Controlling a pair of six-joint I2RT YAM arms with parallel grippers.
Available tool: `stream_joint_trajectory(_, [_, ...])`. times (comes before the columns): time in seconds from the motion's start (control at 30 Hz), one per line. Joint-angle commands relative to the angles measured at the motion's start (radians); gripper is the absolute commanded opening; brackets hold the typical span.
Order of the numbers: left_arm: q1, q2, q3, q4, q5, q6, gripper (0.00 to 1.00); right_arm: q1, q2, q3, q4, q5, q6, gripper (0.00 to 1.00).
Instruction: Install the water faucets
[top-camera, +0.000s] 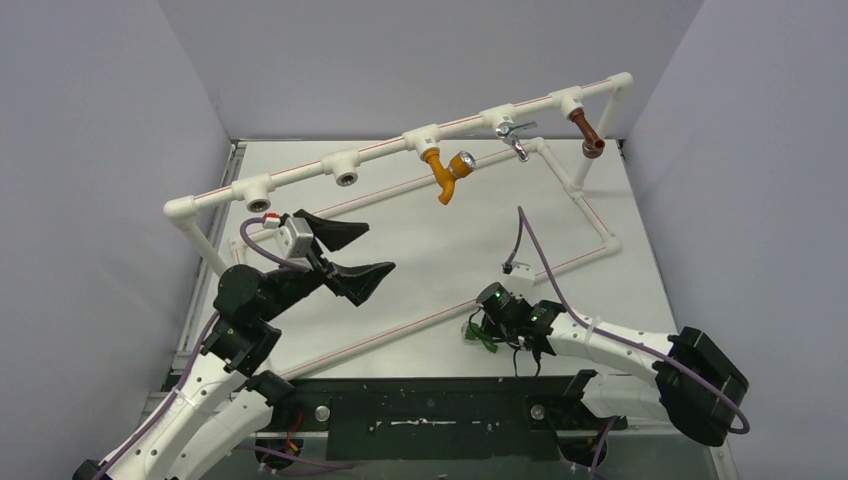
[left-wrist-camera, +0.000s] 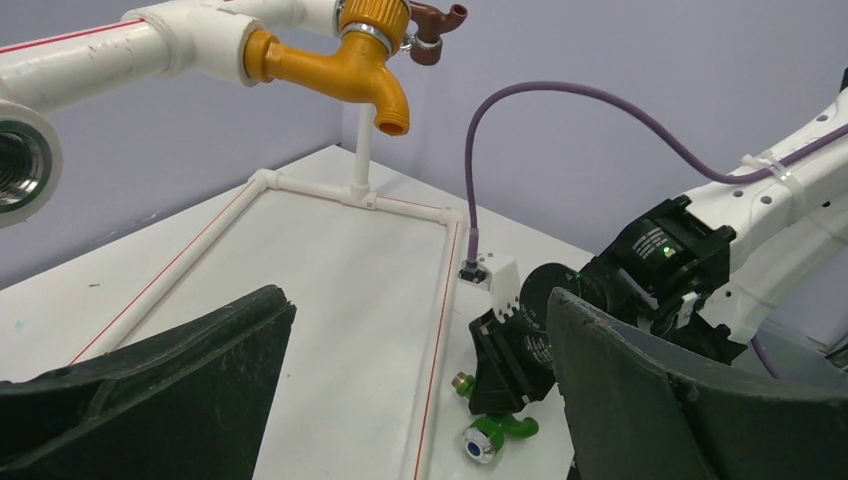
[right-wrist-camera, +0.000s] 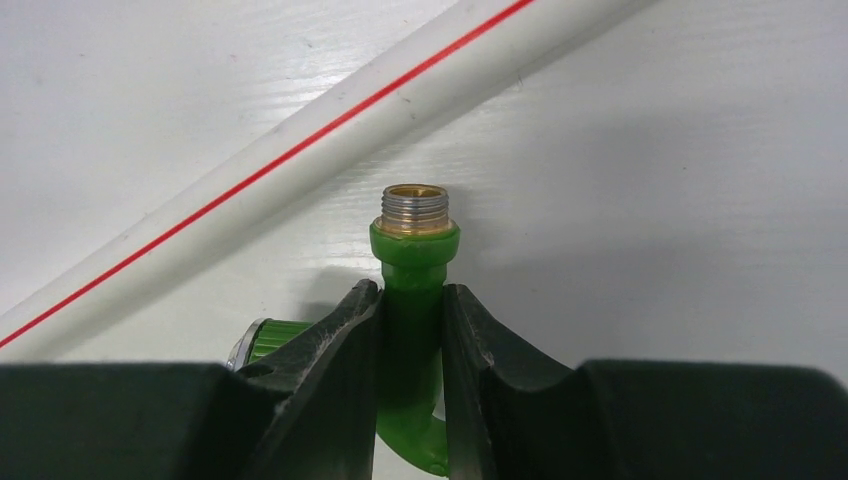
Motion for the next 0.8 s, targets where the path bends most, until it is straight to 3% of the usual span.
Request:
stream_joint_trajectory(0.0, [-0.006, 0.010, 0.063, -0.025, -0.015, 0.016, 0.97, 0.007, -0.104, 0.018, 0.022, 0.023, -0.099, 0.00])
stream_joint_trajectory(0.37, [-0.006, -0.005, 0.068, -0.220, 0.013, -0.088, 0.97, 0.010, -0.312, 0.036, 0.213, -0.195, -0.468, 0.00])
stream_joint_trajectory(0.67, [-0.006, -0.025, 0.074, -0.429, -0.011, -0.270, 0.97, 0.037, -0.296, 0.081, 0.418, -0.620, -0.785, 0.00])
stream_joint_trajectory(0.77, [-0.006, -0.009, 0.053, -0.473, -0.038, -0.334, 0.97, 0.082, -0.292, 0.080, 0.468, -0.648, -0.879, 0.00])
